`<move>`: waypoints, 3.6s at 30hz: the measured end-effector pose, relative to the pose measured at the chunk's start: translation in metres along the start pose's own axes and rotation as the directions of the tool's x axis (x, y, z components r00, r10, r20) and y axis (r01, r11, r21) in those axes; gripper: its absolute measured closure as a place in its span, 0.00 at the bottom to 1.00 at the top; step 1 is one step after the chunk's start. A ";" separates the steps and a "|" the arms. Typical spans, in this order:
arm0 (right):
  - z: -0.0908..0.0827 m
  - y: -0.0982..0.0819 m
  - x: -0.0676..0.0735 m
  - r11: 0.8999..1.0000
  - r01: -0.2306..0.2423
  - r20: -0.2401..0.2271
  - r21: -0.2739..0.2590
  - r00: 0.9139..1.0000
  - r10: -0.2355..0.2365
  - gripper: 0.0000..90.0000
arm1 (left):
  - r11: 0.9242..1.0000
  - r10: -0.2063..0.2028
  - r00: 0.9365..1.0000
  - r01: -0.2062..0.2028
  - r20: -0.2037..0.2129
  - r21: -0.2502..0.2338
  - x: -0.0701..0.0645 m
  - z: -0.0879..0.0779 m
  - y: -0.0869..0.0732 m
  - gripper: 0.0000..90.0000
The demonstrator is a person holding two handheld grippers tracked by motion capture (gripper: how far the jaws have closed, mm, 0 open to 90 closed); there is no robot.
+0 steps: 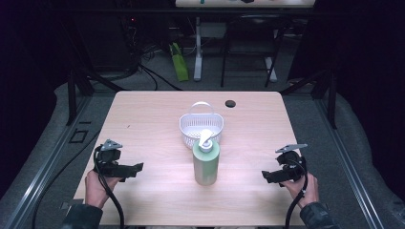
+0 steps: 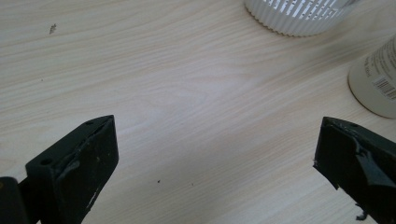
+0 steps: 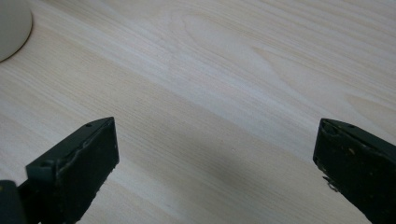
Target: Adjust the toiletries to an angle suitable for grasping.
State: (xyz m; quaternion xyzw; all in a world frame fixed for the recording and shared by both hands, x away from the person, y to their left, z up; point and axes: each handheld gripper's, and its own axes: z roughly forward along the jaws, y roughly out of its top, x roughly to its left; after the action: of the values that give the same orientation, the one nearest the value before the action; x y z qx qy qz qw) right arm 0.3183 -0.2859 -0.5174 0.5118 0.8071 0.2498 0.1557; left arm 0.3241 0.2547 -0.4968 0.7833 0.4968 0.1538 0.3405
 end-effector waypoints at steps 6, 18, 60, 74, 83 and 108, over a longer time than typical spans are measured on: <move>-0.001 0.001 -0.001 1.000 0.006 -0.005 -0.004 1.000 -0.006 0.00 | 1.000 0.010 1.000 -0.010 0.019 -0.010 -0.008 0.000 0.003 0.00; -0.006 0.000 0.003 1.000 -0.014 -0.018 -0.009 1.000 0.014 0.00 | 0.998 0.050 0.996 -0.048 0.068 -0.038 -0.037 0.001 0.011 0.00; 0.002 0.003 -0.003 1.000 -0.005 -0.019 0.013 1.000 0.006 0.00 | 0.958 0.260 0.938 -0.222 0.229 -0.180 -0.163 0.037 0.046 0.00; 0.001 0.001 -0.006 1.000 -0.010 -0.019 0.010 1.000 0.010 0.00 | 0.945 0.261 0.944 -0.208 0.201 -0.251 -0.183 0.051 0.058 0.00; 0.001 0.001 -0.006 1.000 -0.015 -0.016 0.008 1.000 0.015 0.00 | 0.939 0.259 0.950 -0.206 0.173 -0.275 -0.189 0.056 0.058 0.09; -0.001 0.001 -0.006 1.000 -0.006 -0.014 0.003 1.000 0.006 0.00 | 0.917 0.342 0.908 -0.266 0.243 -0.298 -0.167 0.059 0.063 0.14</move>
State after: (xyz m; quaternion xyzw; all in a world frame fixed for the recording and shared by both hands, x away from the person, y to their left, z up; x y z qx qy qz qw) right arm 0.3211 -0.2912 -0.5166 0.5126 0.8071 0.2525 0.1486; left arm 0.3242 0.0678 -0.4800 0.8143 0.2879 0.1523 0.4804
